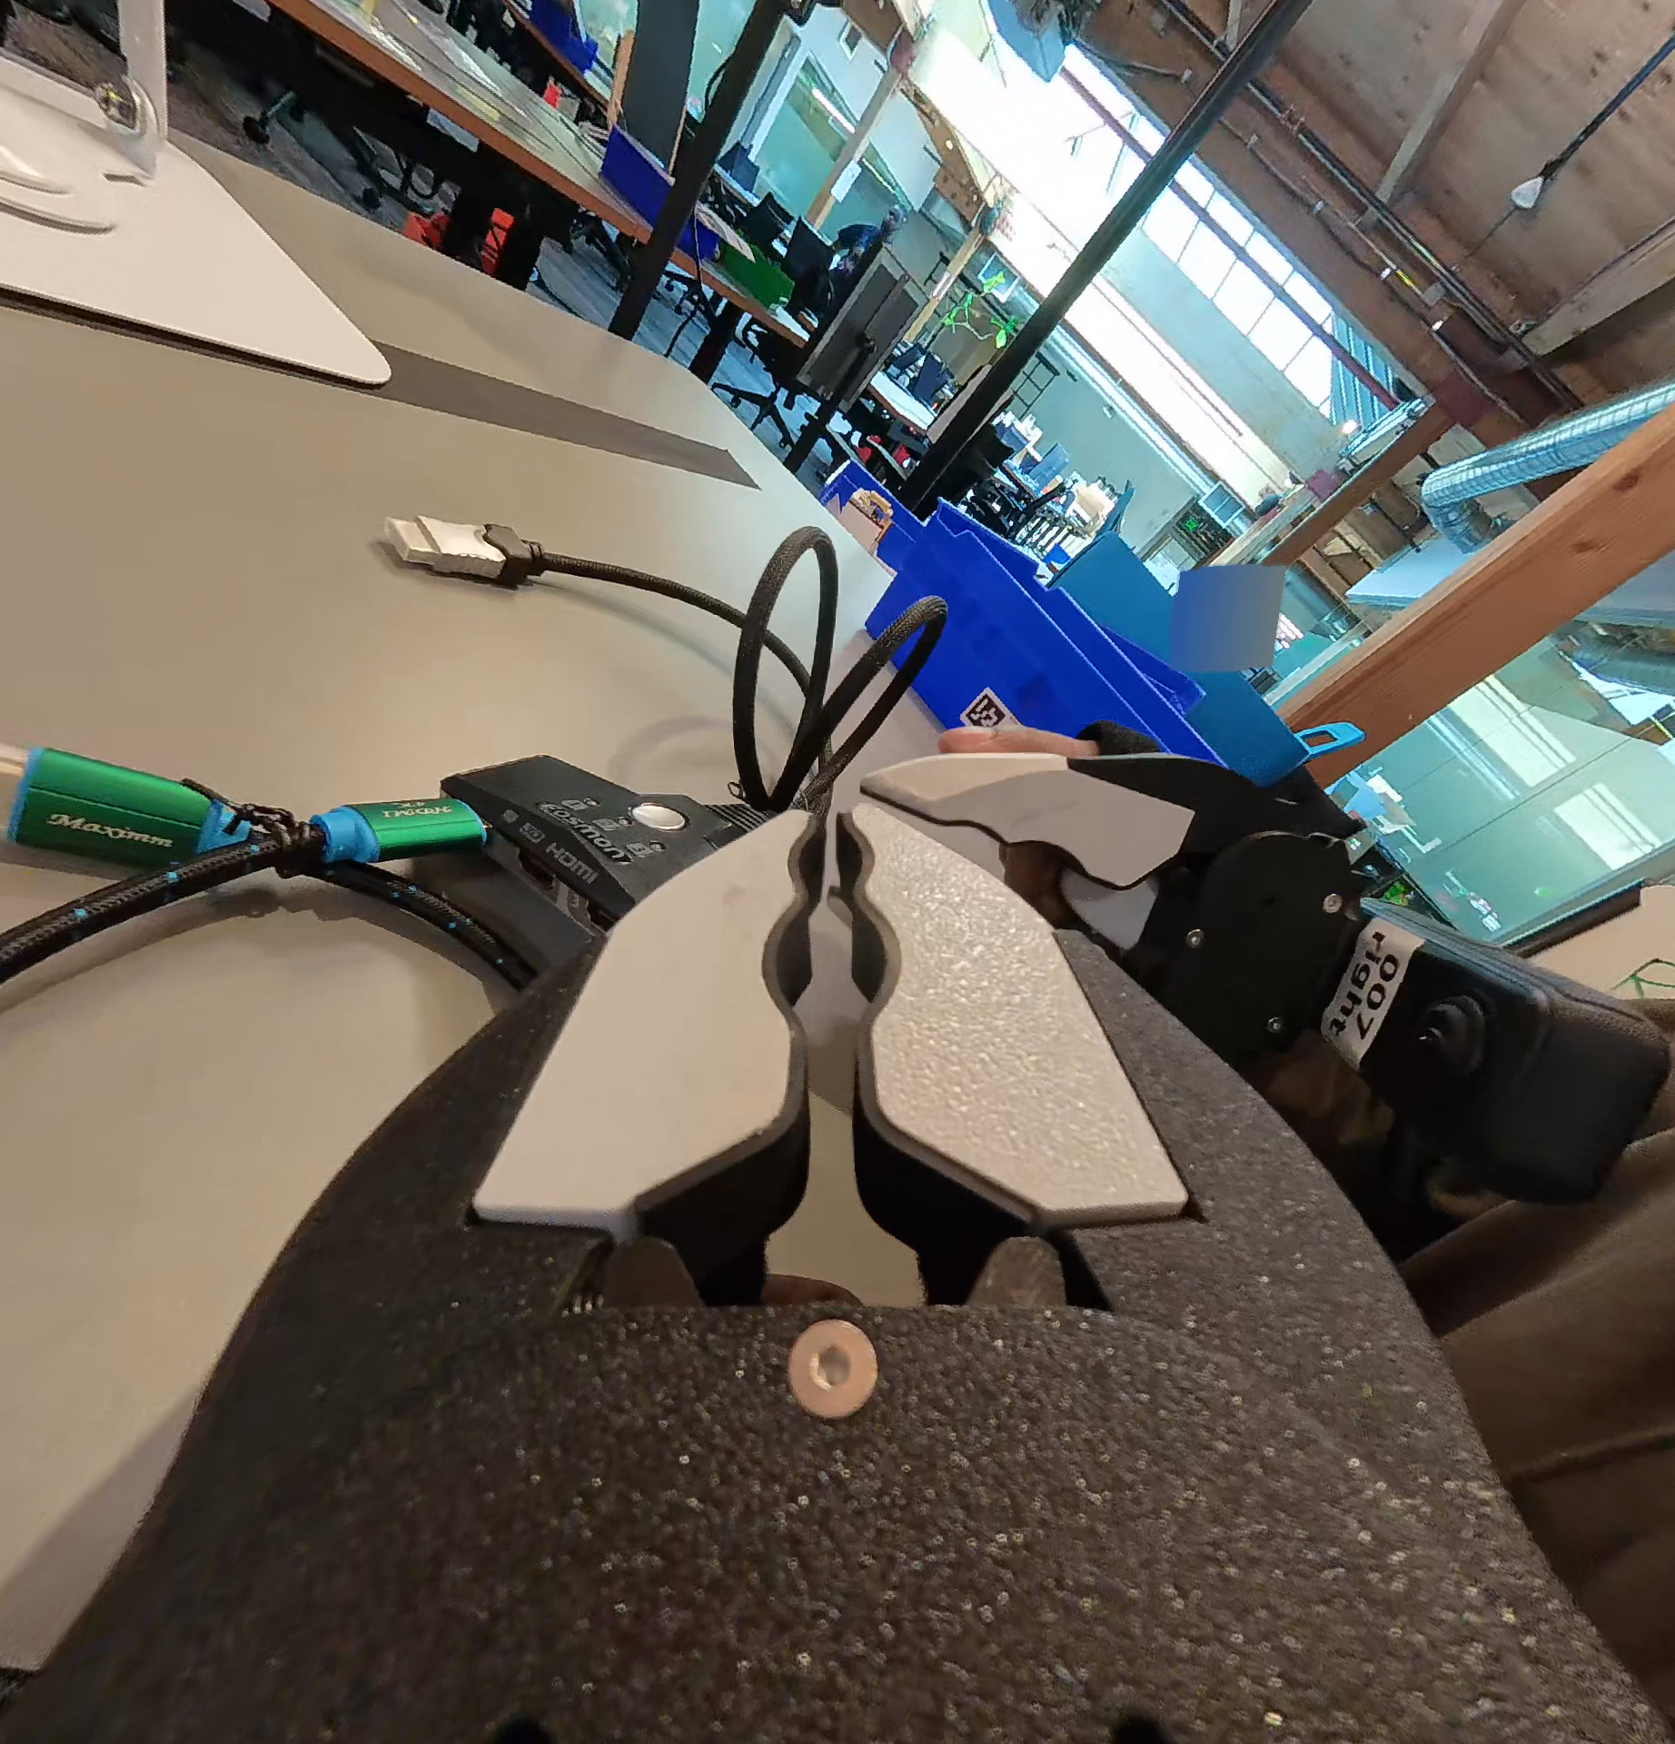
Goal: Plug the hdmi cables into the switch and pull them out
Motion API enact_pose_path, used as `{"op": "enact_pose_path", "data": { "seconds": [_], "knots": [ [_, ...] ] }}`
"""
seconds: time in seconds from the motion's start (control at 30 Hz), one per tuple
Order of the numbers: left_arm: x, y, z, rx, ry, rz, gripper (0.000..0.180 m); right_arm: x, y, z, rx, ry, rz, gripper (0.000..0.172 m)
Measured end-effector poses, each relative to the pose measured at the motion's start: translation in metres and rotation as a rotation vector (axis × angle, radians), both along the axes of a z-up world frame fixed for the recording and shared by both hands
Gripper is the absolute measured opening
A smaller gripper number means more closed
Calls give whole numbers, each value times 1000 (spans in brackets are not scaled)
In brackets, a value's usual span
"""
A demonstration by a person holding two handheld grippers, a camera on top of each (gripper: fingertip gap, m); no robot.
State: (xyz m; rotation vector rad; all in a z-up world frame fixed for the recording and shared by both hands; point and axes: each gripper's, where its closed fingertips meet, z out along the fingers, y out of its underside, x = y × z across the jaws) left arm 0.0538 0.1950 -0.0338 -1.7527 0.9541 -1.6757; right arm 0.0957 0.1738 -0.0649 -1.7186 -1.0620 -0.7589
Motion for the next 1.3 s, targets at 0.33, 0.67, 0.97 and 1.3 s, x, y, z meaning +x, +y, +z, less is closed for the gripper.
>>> {"op": "enact_pose_path", "data": {
  "seconds": [0.33, 0.67, 0.97, 1.3],
  "knots": [
    [-23, 9, -19, 315, 262, 1, 27, -33, -9, -36, -131, 77, 129, 42],
    [-127, 35, 34, 517, 459, 153, 43, -14, -37, -45, -255, 346, 87, 17],
    [-314, 140, 108, 727, 1002, 500, 40, -3, -46, -45, -229, 329, 71, 12],
    [-353, 155, -34, 358, 1228, 130, 40, -3, -45, -46, -220, 312, 66, 6]
  ]
}}
